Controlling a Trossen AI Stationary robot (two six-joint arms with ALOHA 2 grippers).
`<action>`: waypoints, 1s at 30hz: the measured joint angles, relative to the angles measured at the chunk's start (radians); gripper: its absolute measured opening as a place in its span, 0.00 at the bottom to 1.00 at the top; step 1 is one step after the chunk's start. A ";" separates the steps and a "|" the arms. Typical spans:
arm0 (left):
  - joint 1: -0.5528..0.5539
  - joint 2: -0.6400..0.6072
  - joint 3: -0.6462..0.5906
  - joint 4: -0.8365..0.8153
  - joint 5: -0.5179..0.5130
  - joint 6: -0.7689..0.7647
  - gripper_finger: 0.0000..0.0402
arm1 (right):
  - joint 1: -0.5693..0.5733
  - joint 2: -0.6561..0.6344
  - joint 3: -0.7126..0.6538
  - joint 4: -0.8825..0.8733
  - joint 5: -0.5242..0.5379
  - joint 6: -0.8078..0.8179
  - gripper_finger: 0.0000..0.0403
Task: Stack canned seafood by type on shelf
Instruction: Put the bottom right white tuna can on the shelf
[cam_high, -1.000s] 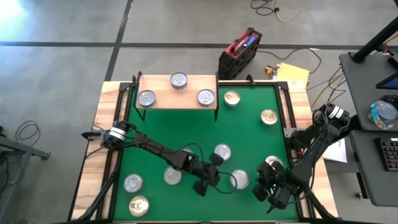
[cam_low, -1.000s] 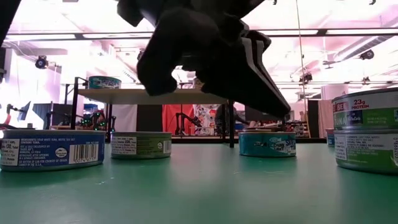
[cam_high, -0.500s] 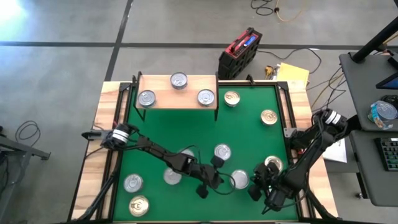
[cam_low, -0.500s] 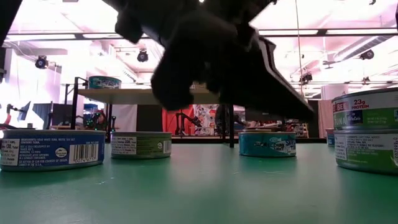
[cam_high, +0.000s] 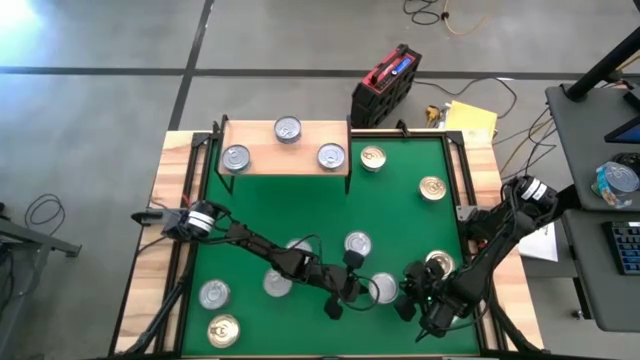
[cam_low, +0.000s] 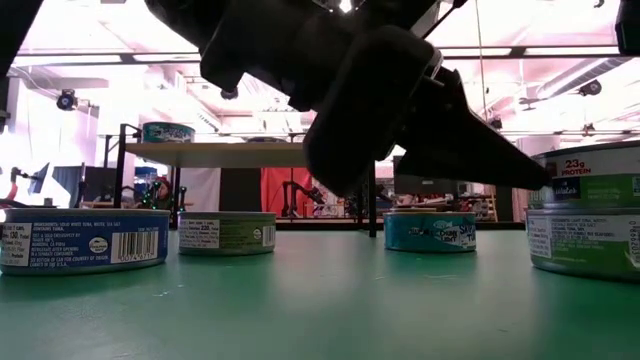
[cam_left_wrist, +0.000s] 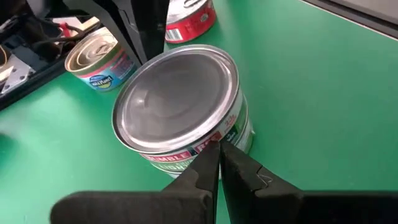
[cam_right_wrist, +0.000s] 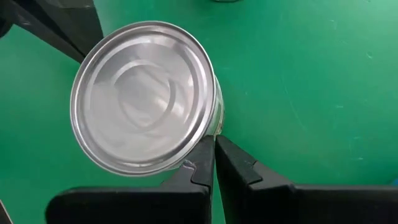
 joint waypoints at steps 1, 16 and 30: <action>0.001 0.002 0.000 0.001 0.001 0.000 0.00 | -0.002 0.000 0.000 0.006 0.001 -0.013 0.02; -0.001 0.024 -0.003 0.044 0.019 -0.016 0.00 | -0.012 -0.028 0.008 0.045 0.065 -0.077 0.02; 0.000 0.024 -0.003 0.022 0.003 -0.019 0.00 | -0.016 -0.054 0.019 0.086 0.101 -0.099 0.04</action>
